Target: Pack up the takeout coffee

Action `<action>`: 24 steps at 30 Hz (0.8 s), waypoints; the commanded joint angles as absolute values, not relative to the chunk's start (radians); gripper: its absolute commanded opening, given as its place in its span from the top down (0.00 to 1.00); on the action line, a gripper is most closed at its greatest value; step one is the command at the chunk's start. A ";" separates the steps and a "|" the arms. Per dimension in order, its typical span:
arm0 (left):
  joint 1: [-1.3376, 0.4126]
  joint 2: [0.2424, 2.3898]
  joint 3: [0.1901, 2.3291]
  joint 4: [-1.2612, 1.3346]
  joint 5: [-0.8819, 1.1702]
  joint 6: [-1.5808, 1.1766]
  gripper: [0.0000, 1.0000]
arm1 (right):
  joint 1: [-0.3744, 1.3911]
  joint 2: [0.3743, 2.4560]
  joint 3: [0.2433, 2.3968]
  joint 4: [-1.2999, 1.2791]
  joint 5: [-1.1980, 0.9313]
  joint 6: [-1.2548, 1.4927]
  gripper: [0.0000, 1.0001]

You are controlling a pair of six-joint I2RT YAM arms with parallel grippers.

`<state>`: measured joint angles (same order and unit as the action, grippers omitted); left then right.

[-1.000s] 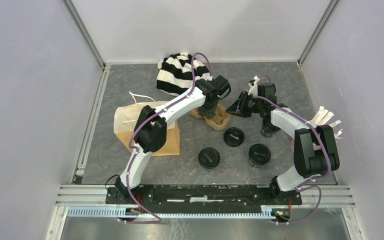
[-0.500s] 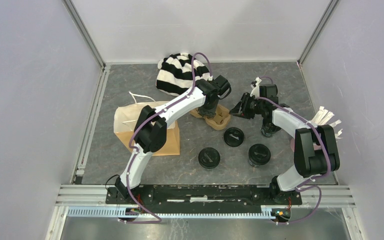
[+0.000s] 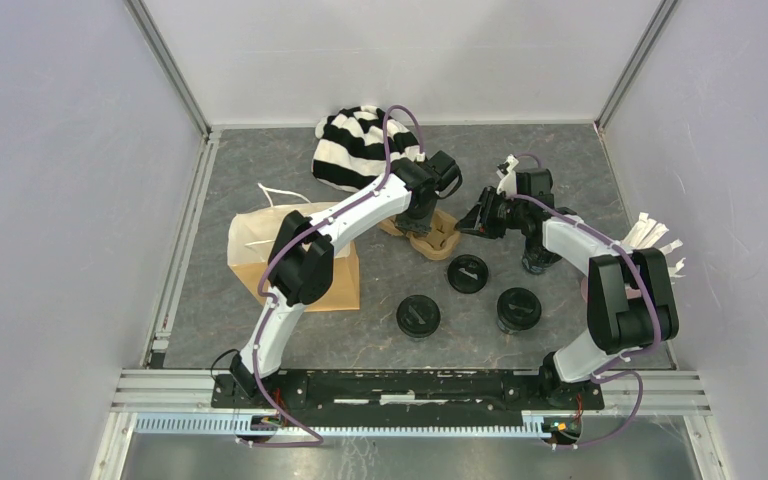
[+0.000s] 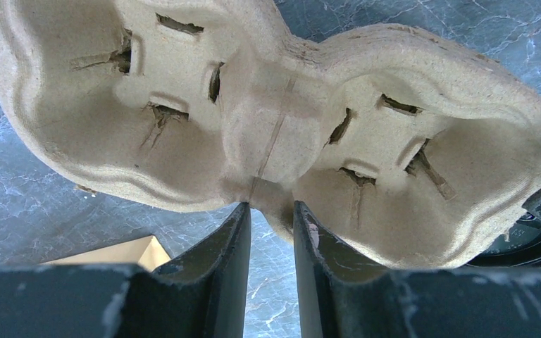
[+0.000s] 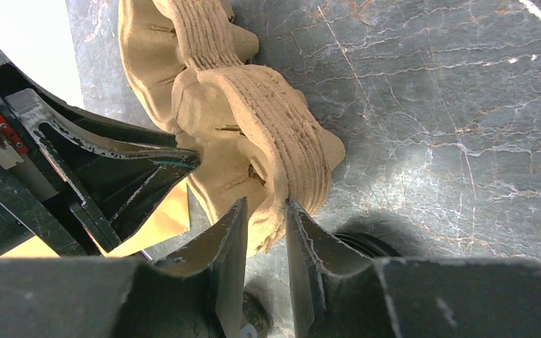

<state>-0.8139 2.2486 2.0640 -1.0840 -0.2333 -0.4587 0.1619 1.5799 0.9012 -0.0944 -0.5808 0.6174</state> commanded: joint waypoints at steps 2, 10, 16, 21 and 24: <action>-0.827 2.246 2.066 -1.082 -0.200 -0.466 0.66 | 0.171 1.576 0.916 -0.015 -0.632 0.636 0.69; -0.827 2.244 2.062 -1.083 -0.205 -0.463 0.66 | 0.171 1.558 0.893 0.045 -0.682 0.698 0.69; -0.831 2.249 2.075 -1.081 -0.199 -0.464 0.67 | 0.172 1.549 0.781 0.214 -0.734 0.842 0.69; -0.838 2.262 2.100 -1.080 -0.191 -0.460 0.67 | 0.171 1.568 0.721 0.387 -0.786 0.974 0.69; -0.842 2.266 2.118 -1.079 -0.188 -0.458 0.67 | 0.176 1.563 0.703 0.448 -0.805 1.038 0.69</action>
